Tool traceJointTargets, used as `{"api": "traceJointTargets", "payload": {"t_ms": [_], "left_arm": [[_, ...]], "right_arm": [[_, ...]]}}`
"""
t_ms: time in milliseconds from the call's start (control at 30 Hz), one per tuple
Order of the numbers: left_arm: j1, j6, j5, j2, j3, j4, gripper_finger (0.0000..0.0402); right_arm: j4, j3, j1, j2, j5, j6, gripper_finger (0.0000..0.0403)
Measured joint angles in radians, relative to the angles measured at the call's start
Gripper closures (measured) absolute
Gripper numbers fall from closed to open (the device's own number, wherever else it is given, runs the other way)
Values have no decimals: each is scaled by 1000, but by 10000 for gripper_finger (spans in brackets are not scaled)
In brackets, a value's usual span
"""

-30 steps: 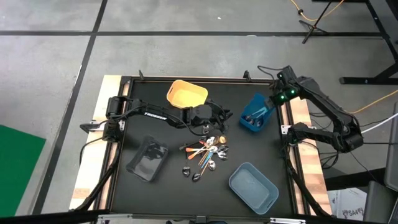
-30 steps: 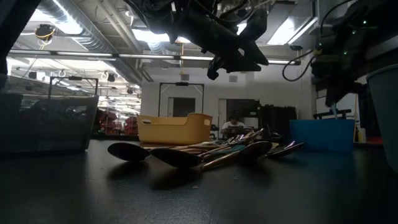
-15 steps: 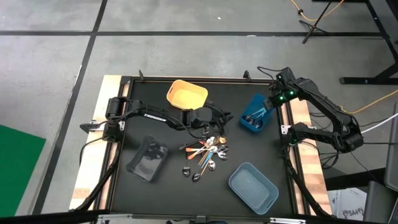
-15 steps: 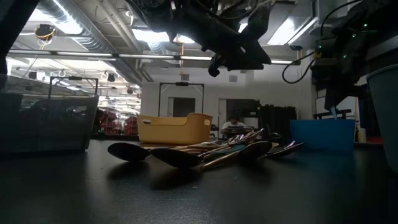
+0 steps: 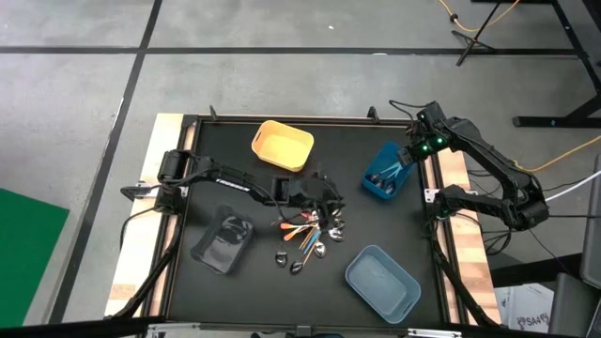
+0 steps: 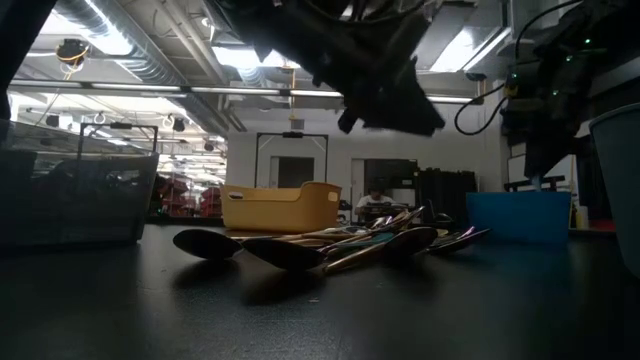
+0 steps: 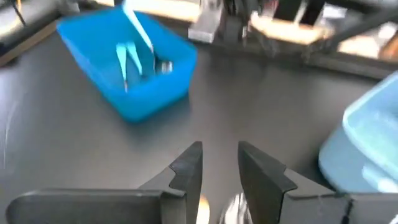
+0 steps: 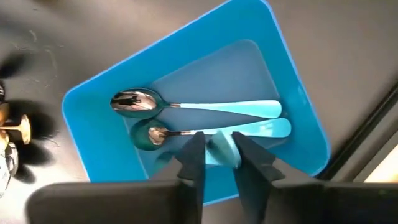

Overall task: Sort silverware by color (type)
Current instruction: Put the light blue spoon into the blue bin, then put the orange spoon into the yellow bin

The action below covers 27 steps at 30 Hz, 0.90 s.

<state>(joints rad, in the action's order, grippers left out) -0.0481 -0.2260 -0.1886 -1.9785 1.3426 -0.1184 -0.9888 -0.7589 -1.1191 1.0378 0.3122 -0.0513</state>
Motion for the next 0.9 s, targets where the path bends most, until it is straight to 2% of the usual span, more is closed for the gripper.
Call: {"api": "traceJointTargets", "payload": {"t_ms": [167,500,633,900], "left_arm": [[-26,-1,1,0,0,155,305],[-87,-10,1,0,0,456,305],[-105,-41,1,0,0,500,305],[-117,-55,-5,0,0,504,305]], "right_arm": [[1,0,0,0,-13,0,306],[0,0,0,0,-6,1,309],[-22,-13,0,0,-7,1,310],[-87,-122,0,-1,-67,1,310]]}}
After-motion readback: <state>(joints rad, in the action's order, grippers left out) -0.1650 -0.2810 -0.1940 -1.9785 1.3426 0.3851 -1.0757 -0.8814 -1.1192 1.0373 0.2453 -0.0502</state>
